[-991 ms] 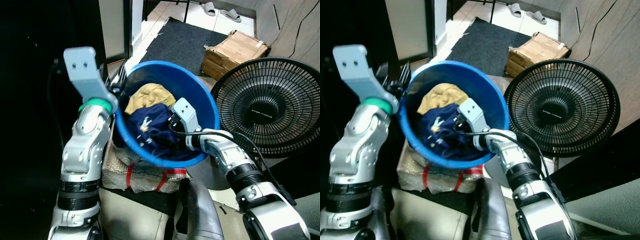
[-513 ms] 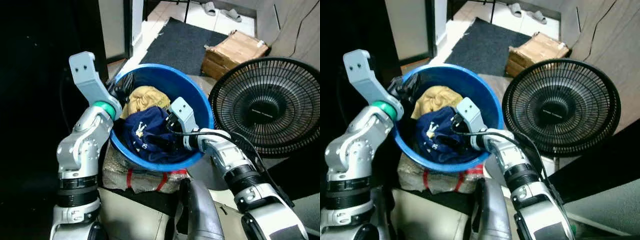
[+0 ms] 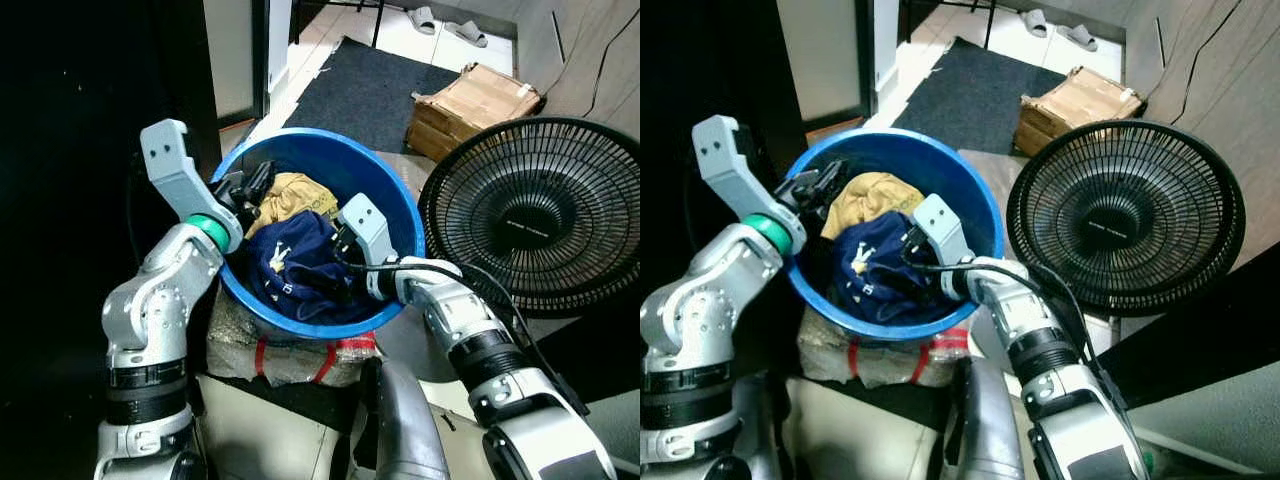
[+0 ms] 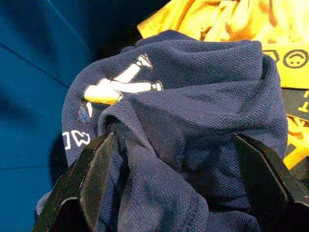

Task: Clothes washing

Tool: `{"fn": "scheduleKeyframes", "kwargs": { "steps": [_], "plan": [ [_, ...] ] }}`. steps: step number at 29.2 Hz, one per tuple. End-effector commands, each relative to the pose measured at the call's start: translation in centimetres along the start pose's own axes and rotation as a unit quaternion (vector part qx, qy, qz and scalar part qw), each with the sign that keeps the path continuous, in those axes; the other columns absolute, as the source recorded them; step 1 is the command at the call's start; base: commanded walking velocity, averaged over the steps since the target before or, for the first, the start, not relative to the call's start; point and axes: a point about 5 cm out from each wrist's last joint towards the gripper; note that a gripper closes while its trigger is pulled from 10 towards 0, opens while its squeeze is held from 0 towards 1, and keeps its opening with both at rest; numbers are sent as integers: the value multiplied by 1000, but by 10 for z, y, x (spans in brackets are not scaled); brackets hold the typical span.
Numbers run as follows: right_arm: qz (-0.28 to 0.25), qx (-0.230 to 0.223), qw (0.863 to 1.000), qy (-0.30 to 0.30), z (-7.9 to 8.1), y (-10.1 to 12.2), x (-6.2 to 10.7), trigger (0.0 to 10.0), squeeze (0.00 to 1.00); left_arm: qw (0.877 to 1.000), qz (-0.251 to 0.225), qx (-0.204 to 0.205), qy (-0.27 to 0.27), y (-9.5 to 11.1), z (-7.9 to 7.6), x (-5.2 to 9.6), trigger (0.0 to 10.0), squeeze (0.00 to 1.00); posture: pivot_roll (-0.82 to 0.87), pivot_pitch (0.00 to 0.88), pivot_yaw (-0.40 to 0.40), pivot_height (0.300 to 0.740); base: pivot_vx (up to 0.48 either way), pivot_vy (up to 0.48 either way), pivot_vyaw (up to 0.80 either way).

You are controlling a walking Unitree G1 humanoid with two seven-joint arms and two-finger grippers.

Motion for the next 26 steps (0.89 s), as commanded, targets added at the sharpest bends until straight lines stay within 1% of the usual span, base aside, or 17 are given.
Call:
{"fn": "scheduleKeyframes", "kwargs": {
  "steps": [1,2,4,5,7,9,11,14,15,18,20,21,22,23,24,25,26],
  "plan": [
    [27,-24,999,0,2,-19,4,10000,1000,1000,29,2,1,-10,1,-1,10000,0,64,161,-75,371,0,0,0],
    [27,-24,999,0,2,-19,4,10000,1000,1000,29,2,1,-10,1,-1,10000,0,64,161,-75,371,0,0,0],
    [59,-23,998,-13,0,-29,5,10000,1000,999,37,5,7,-10,2,0,10000,0,63,162,-75,371,0,0,0],
    [59,-23,998,-13,0,-29,5,10000,1000,999,37,5,7,-10,2,0,10000,0,63,162,-75,371,0,0,0],
    [102,-28,994,-36,-4,-43,7,10000,1000,999,42,7,10,-11,3,0,10000,0,63,164,-75,371,0,0,0],
    [102,-28,994,-36,-4,-43,7,10000,1000,999,42,7,10,-11,3,0,10000,0,63,164,-75,371,0,0,0],
    [149,-30,987,-55,-8,-59,12,10000,1000,999,45,9,11,-11,4,1,10000,0,63,164,-75,371,0,0,0],
    [166,-26,984,-58,-9,-65,14,10000,1000,999,45,9,12,-11,5,1,10000,0,63,164,-75,371,0,0,0],
    [195,-9,979,-54,-8,-75,16,10000,1000,999,44,7,13,-11,5,1,10000,0,62,163,-76,371,0,0,0],
    [195,-9,979,-54,-8,-75,16,10000,1000,999,44,7,13,-11,5,1,10000,0,62,163,-76,371,0,0,0],
    [206,-1,977,-51,-7,-78,16,10000,1000,999,43,7,13,-12,5,1,10000,0,62,163,-76,371,0,0,0],
    [223,9,974,-44,-5,-85,18,10000,1000,999,42,7,13,-12,5,2,10000,0,64,160,-77,371,0,0,0],
    [223,9,974,-44,-5,-85,18,10000,1000,999,42,7,13,-12,5,2,10000,0,64,160,-77,371,0,0,0],
    [233,12,972,-37,-2,-90,19,10000,1000,999,42,7,14,-11,5,2,10000,0,66,160,-78,371,0,0,0],
    [238,6,971,-28,1,-96,19,9294,1000,999,41,8,15,-11,6,2,10000,0,68,158,-78,371,0,0,0],
    [238,6,971,-28,1,-96,19,9294,1000,999,41,8,15,-11,6,2,10000,0,68,158,-78,371,0,0,0],
    [230,-8,973,-24,2,-95,18,2627,1000,999,41,8,16,-11,6,2,10000,0,68,157,-78,371,0,0,0]
  ]
}}
Point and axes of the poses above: a point about 5 cm out from each wrist's last joint towards the gripper, its own x axis pointing back from the gripper into the wrist, its own y axis along the axis of the wrist's last joint, z = x × y, and after that the axes turned 3 degrees about x, right-handed
